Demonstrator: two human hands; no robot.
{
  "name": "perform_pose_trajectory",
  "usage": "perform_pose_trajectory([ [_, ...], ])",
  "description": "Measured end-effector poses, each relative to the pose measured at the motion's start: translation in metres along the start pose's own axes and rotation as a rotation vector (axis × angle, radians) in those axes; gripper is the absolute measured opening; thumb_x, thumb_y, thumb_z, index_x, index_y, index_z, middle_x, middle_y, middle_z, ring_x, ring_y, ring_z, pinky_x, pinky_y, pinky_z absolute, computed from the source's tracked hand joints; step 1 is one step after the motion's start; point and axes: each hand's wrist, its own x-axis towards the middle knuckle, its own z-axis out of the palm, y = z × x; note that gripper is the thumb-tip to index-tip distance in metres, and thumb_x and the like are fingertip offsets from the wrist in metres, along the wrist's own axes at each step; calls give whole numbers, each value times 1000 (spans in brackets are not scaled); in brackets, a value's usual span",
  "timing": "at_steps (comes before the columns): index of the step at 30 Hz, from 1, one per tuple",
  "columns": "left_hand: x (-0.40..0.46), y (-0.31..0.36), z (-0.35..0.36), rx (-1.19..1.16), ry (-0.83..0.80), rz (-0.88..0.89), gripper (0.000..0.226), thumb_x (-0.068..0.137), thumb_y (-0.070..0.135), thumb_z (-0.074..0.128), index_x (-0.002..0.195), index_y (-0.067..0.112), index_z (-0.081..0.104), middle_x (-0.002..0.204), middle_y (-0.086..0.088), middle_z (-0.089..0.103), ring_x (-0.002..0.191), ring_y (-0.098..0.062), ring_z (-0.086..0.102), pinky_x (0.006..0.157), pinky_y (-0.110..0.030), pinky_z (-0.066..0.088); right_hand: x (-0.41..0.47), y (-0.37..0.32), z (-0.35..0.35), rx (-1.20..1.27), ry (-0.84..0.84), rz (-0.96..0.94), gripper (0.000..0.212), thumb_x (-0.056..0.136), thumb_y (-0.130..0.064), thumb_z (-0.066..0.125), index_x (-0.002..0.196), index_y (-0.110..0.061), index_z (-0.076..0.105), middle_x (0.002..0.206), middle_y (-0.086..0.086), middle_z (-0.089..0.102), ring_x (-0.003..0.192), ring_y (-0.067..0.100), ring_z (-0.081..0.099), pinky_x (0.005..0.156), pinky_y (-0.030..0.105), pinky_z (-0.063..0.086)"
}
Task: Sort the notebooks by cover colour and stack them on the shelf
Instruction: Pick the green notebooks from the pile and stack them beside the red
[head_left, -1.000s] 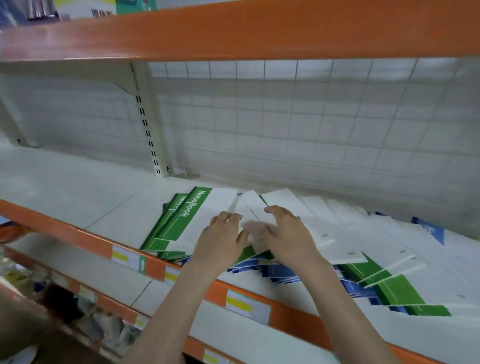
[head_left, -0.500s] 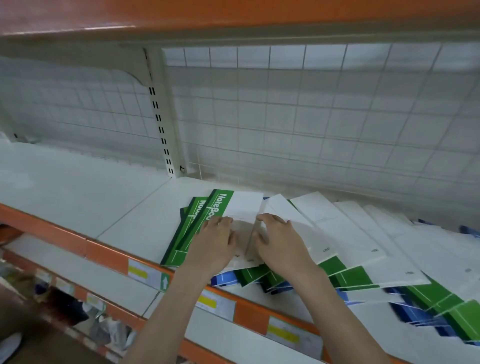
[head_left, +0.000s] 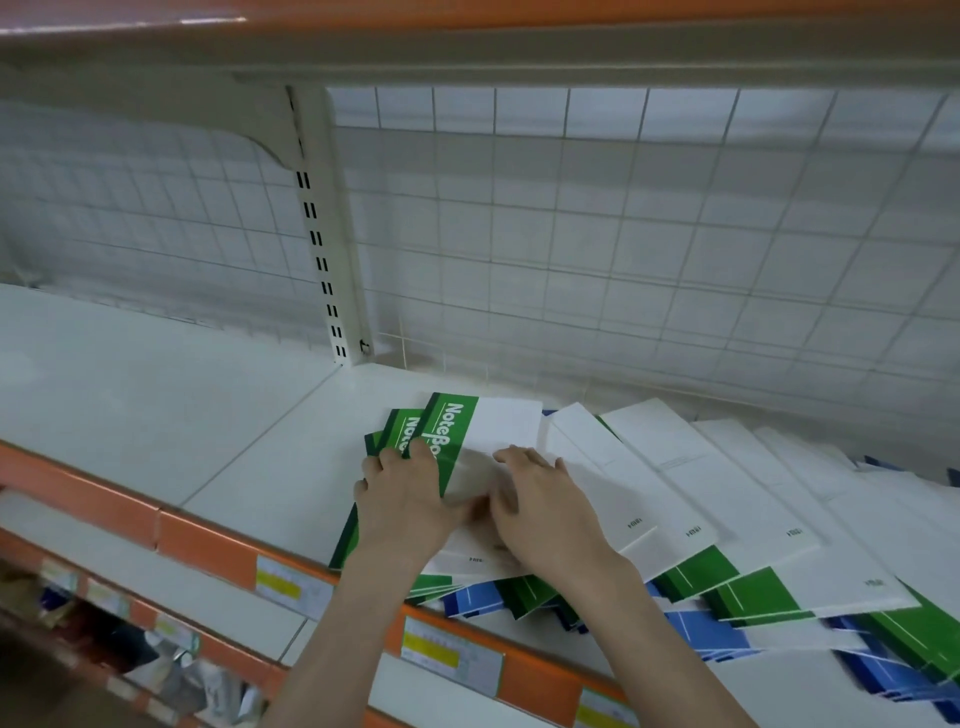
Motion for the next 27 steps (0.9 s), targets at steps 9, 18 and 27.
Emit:
perform_pose_trajectory([
  [9, 7, 12, -9, -533, 63, 134, 32, 84, 6, 64, 114, 10, 53, 103, -1, 60, 82, -10, 55, 58, -11, 43, 11, -12, -5, 53, 47, 100, 37, 96, -52, 33, 108, -23, 51, 94, -5, 58, 81, 16, 53, 63, 30, 39],
  [18, 4, 11, -15, -1340, -248, 112, 49, 97, -1, 34, 90, 33, 69, 78, 7, 75, 74, -6, 71, 58, -16, 52, 29, -29, -12, 145, 48, 247, 56, 77, -80, 35, 87, -27, 53, 78, -10, 59, 74, 12, 59, 63, 28, 45],
  [27, 10, -14, -5, -683, 41, 194, 44, 85, -5, 43, 113, 19, 67, 115, 5, 65, 112, -12, 57, 93, -18, 45, 37, -36, -13, 25, 50, 178, 32, 93, -24, 42, 123, -13, 41, 71, 0, 48, 68, 23, 49, 49, 29, 32],
])
